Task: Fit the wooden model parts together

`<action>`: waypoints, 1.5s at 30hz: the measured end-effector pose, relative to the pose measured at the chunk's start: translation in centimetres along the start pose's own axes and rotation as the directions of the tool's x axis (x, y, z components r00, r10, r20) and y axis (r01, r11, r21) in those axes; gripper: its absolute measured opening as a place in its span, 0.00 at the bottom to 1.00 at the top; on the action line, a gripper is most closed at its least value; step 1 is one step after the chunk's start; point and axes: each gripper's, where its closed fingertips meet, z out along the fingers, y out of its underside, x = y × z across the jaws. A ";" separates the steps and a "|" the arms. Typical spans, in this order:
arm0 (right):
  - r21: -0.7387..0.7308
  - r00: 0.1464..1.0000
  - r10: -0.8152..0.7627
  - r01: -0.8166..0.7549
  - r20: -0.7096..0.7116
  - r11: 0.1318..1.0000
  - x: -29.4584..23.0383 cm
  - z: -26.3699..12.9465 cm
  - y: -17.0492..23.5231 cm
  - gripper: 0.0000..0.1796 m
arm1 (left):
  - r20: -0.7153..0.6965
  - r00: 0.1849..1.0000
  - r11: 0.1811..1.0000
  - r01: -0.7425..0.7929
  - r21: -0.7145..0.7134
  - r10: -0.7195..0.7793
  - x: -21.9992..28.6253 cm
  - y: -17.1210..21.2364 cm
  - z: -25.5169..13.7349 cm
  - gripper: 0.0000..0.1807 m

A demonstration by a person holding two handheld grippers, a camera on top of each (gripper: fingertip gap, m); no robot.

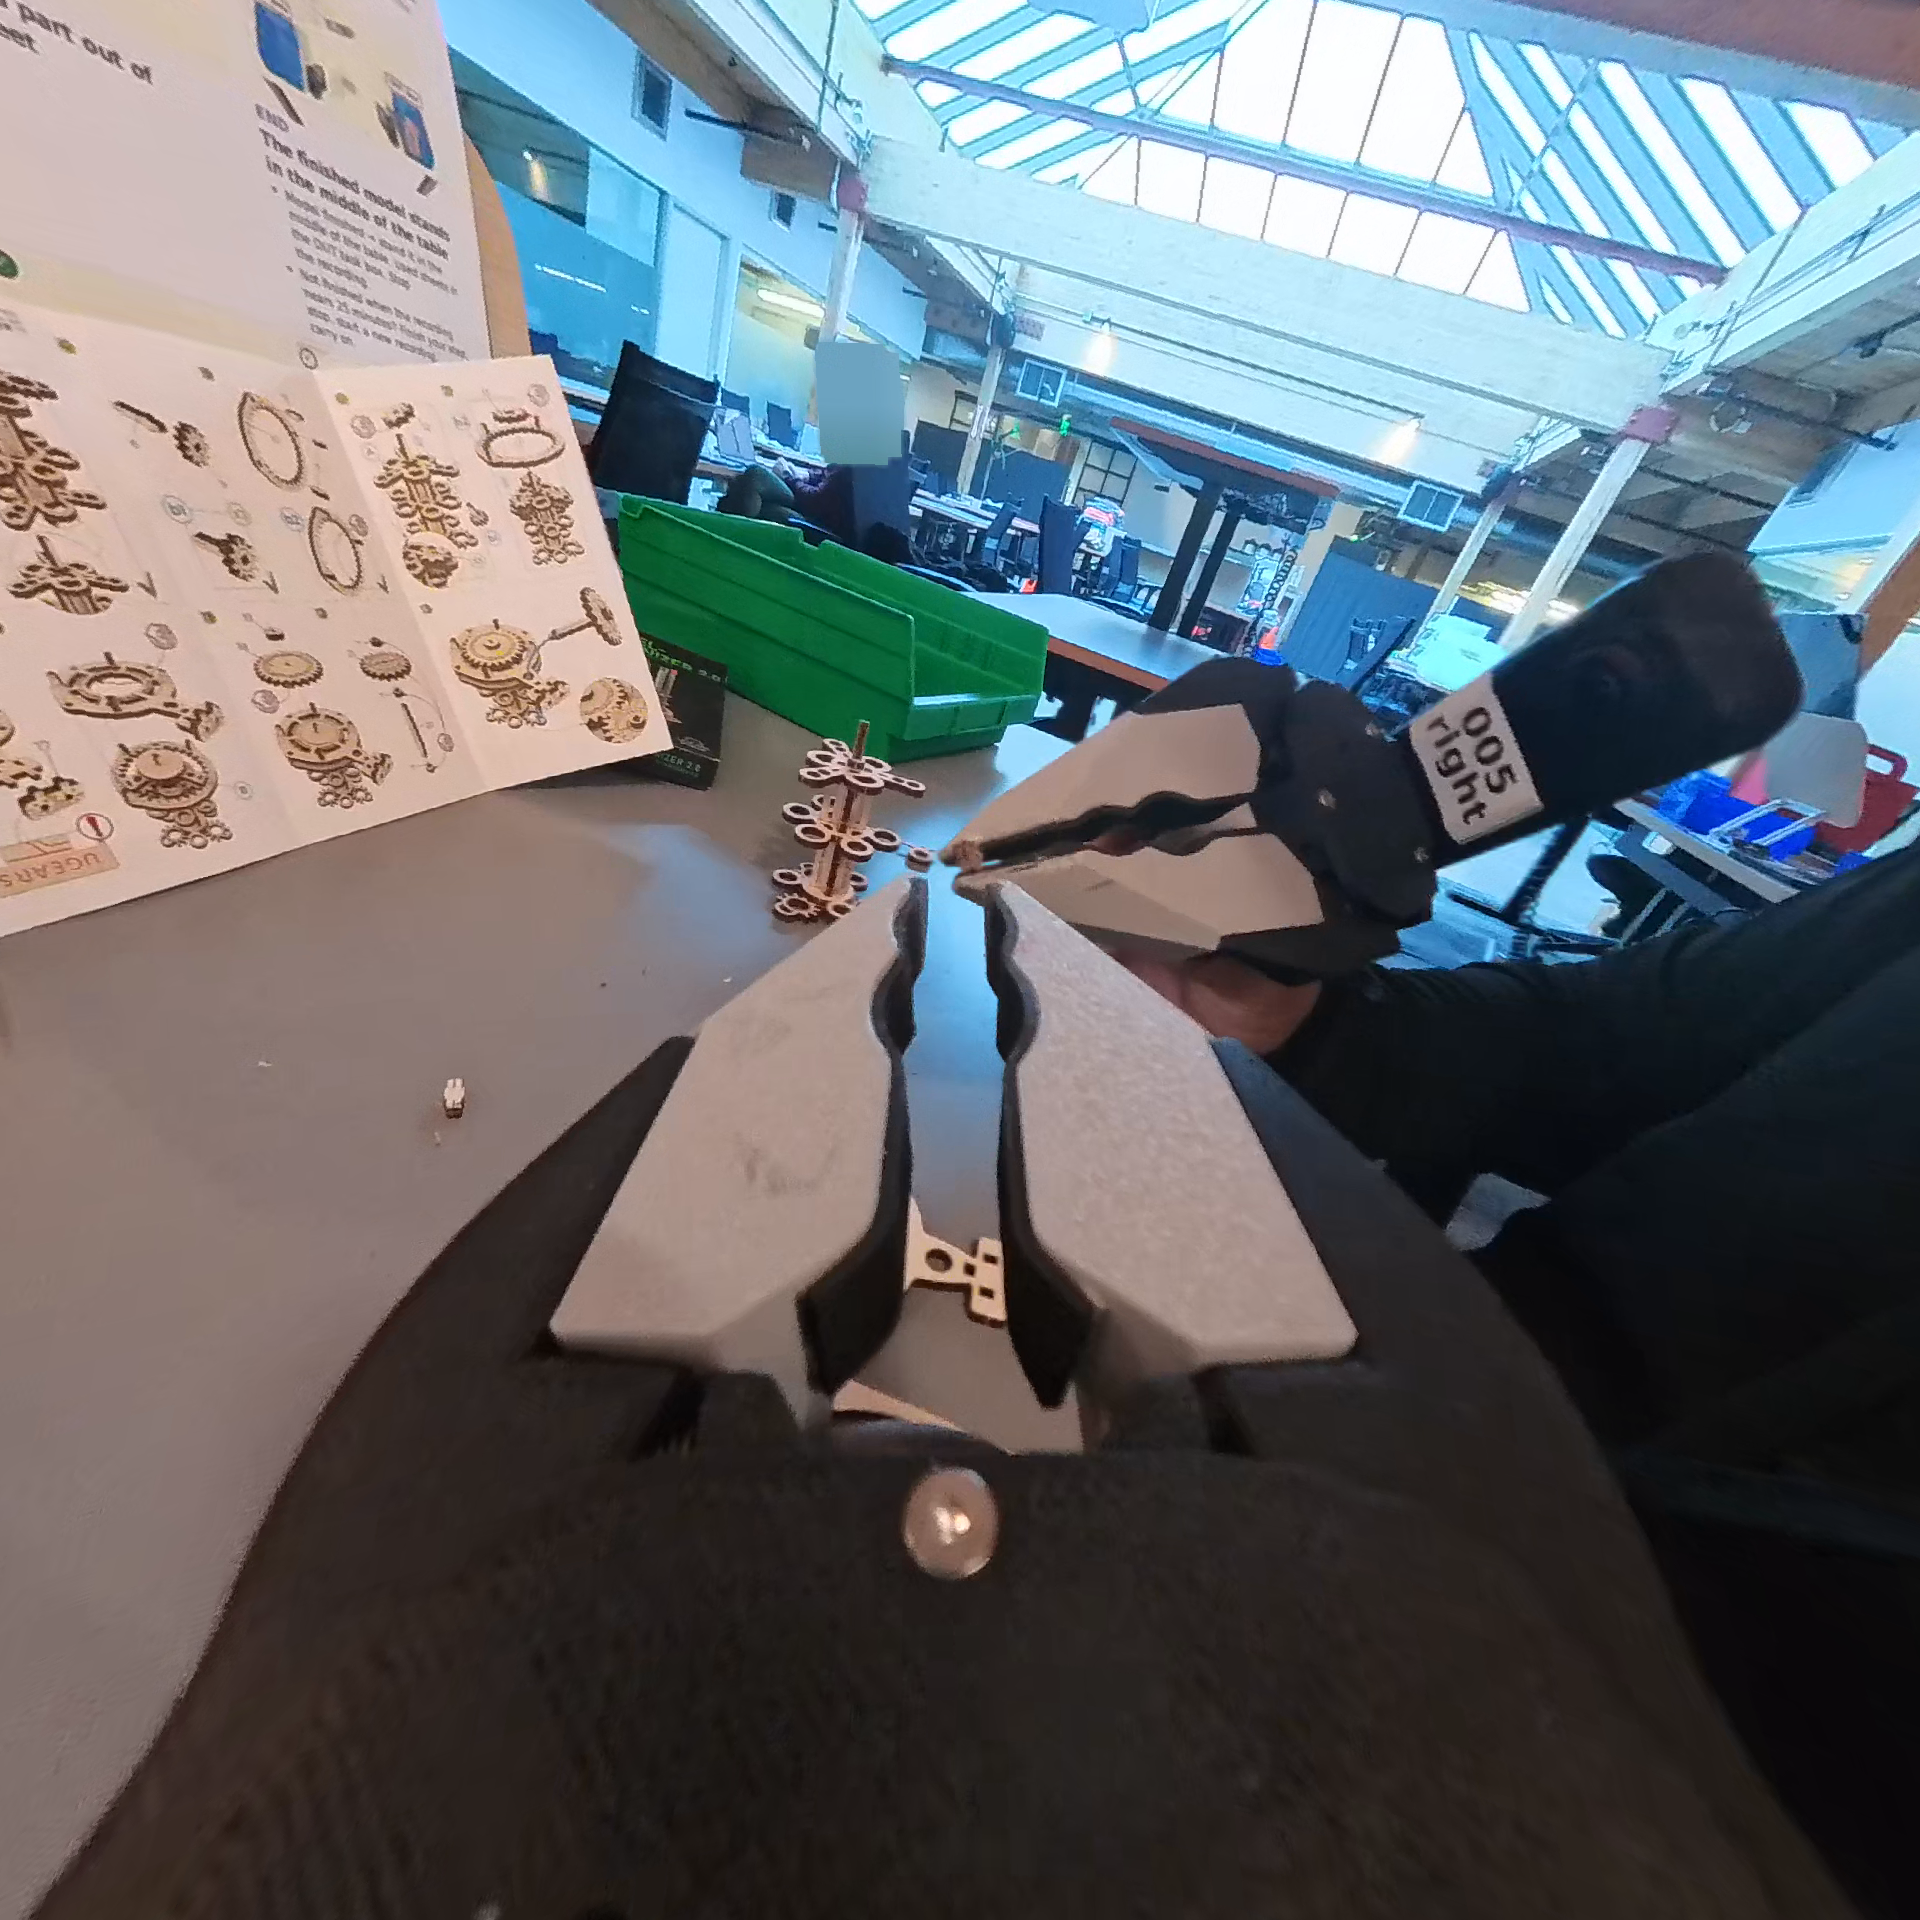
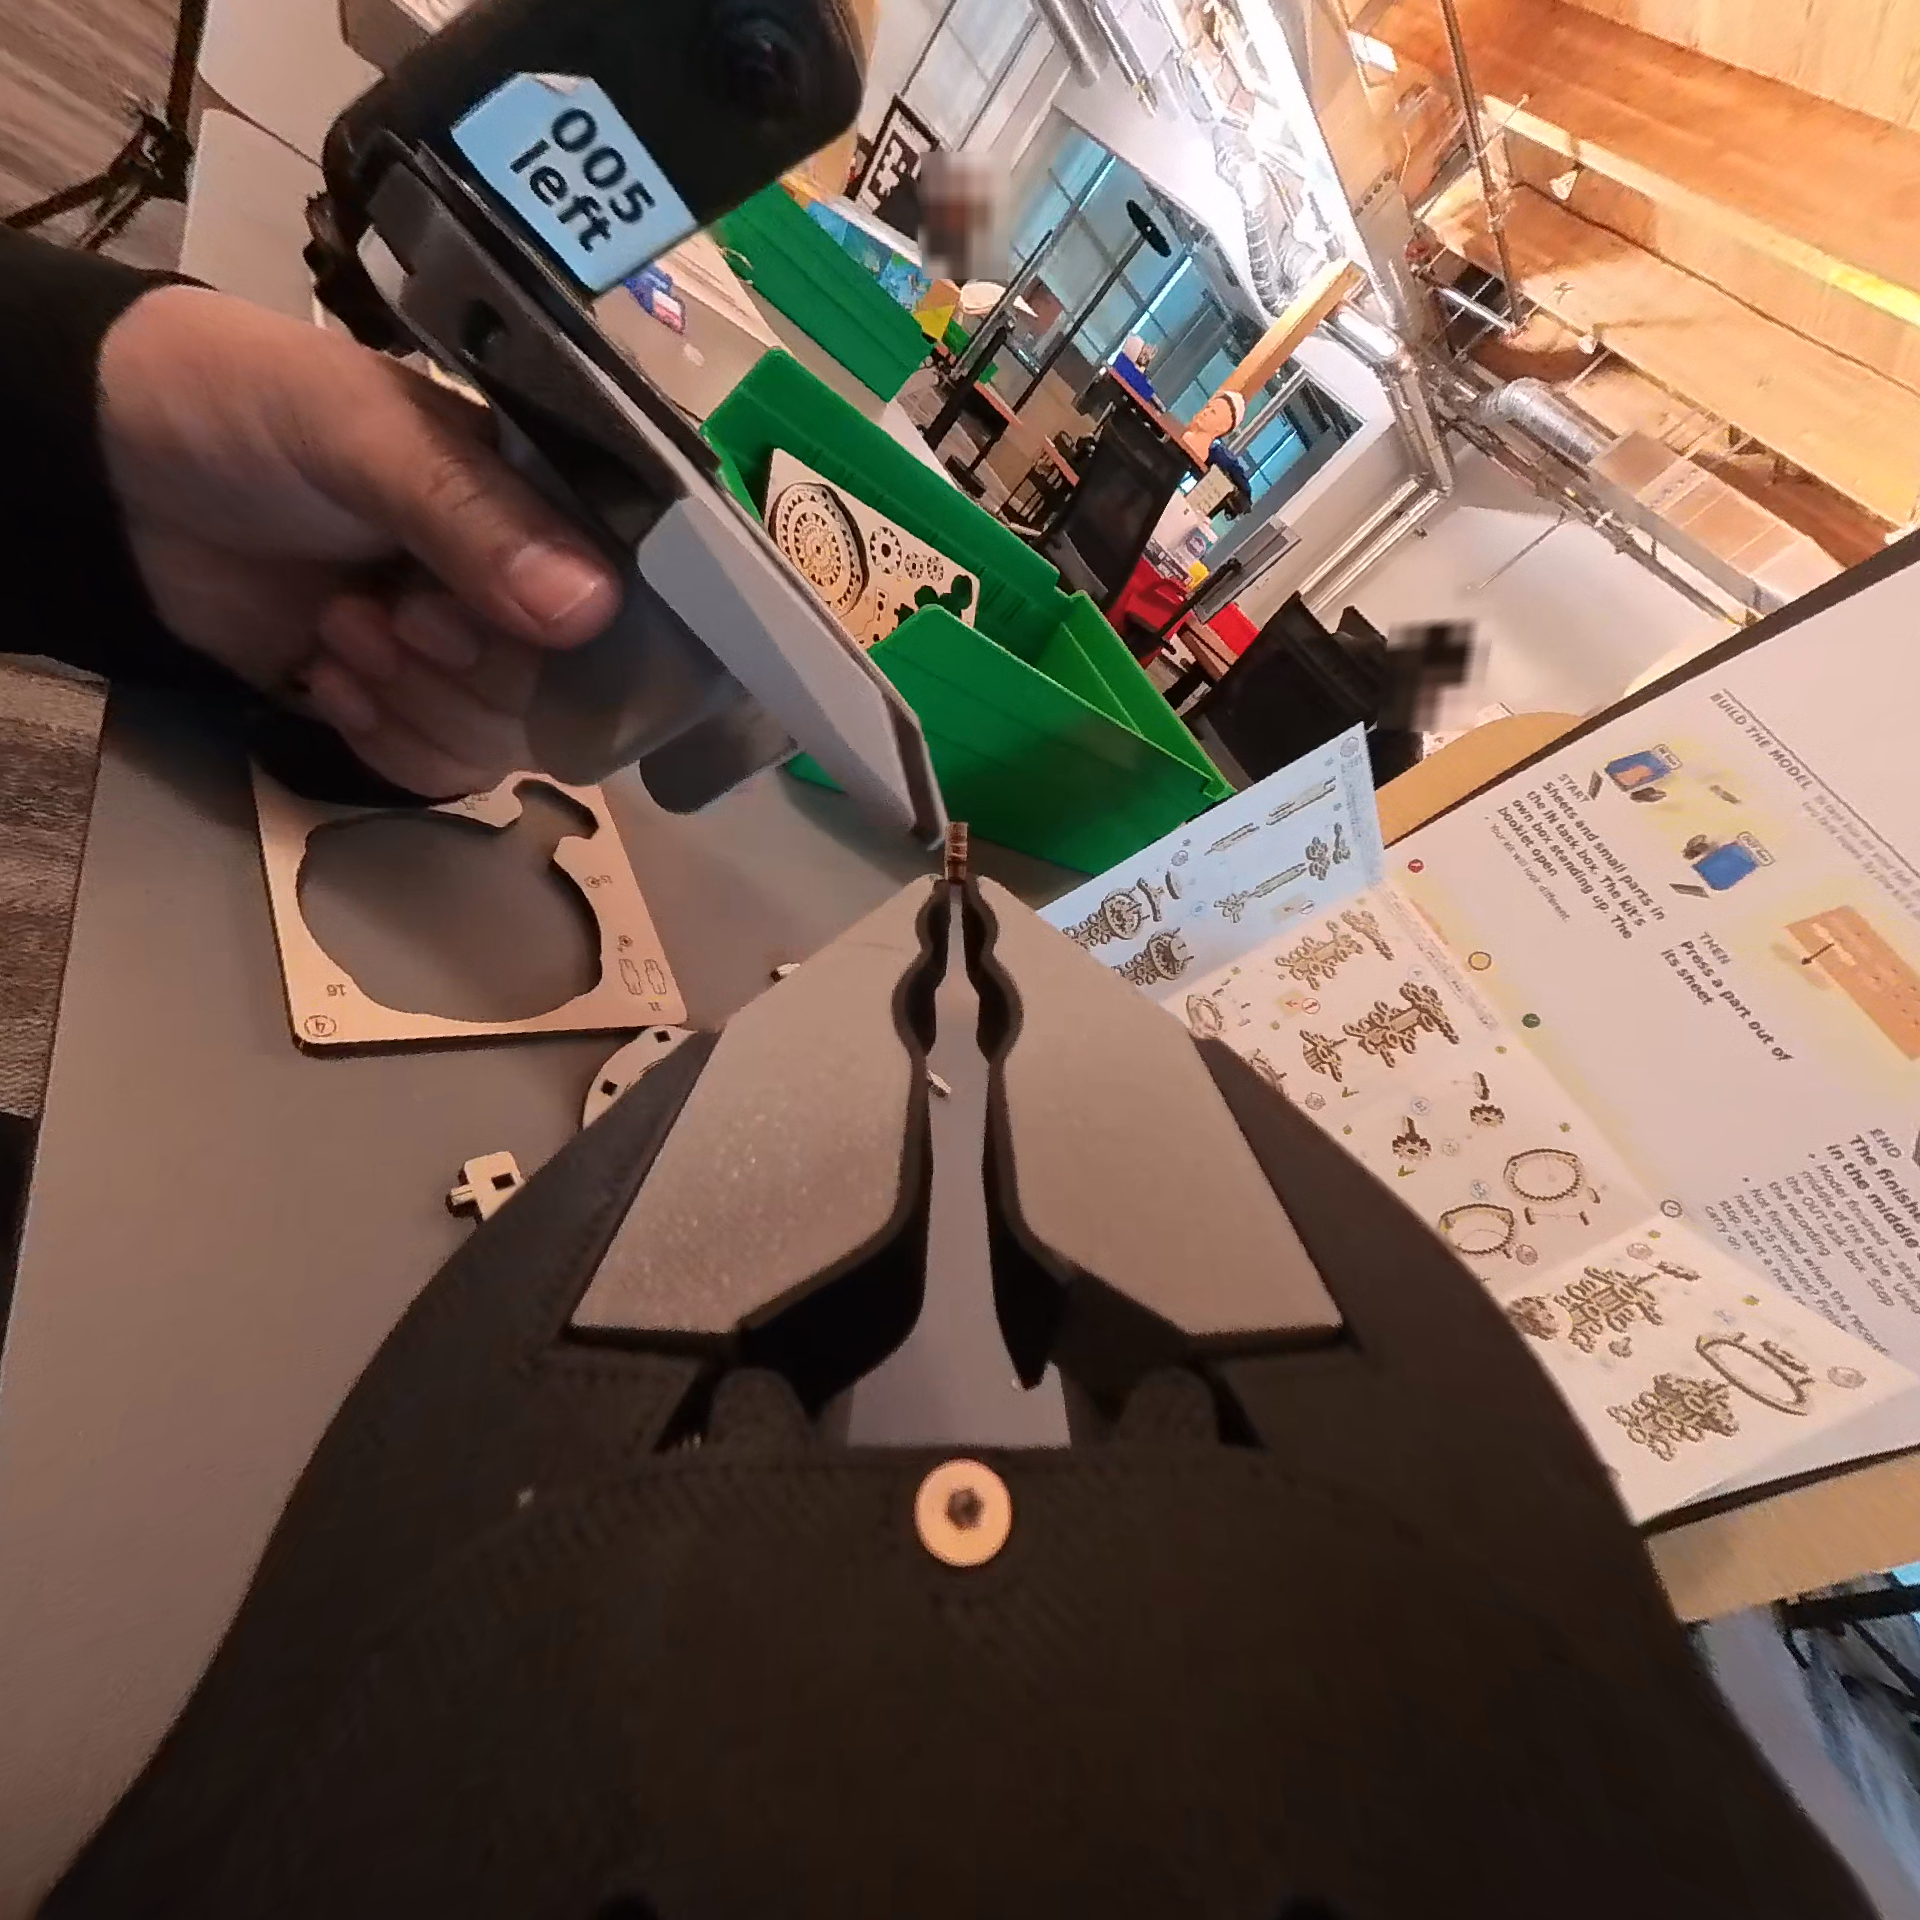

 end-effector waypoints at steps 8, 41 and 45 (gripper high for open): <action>-0.001 1.000 -0.017 0.017 0.012 1.000 -0.6 0.1 -0.1 0.00 | -0.005 1.000 1.000 -0.018 0.004 0.018 0.4 0.1 0.7 0.02; -0.298 0.248 0.840 -0.855 0.482 0.424 -1.6 0.9 1.9 0.09 | 0.247 0.429 0.495 -0.763 -0.415 0.869 -1.7 2.5 1.5 0.01; -0.315 0.245 0.837 -0.845 0.489 0.432 -1.8 1.0 1.9 0.06 | 0.247 0.435 0.500 -0.758 -0.419 0.866 -1.8 2.6 1.4 0.01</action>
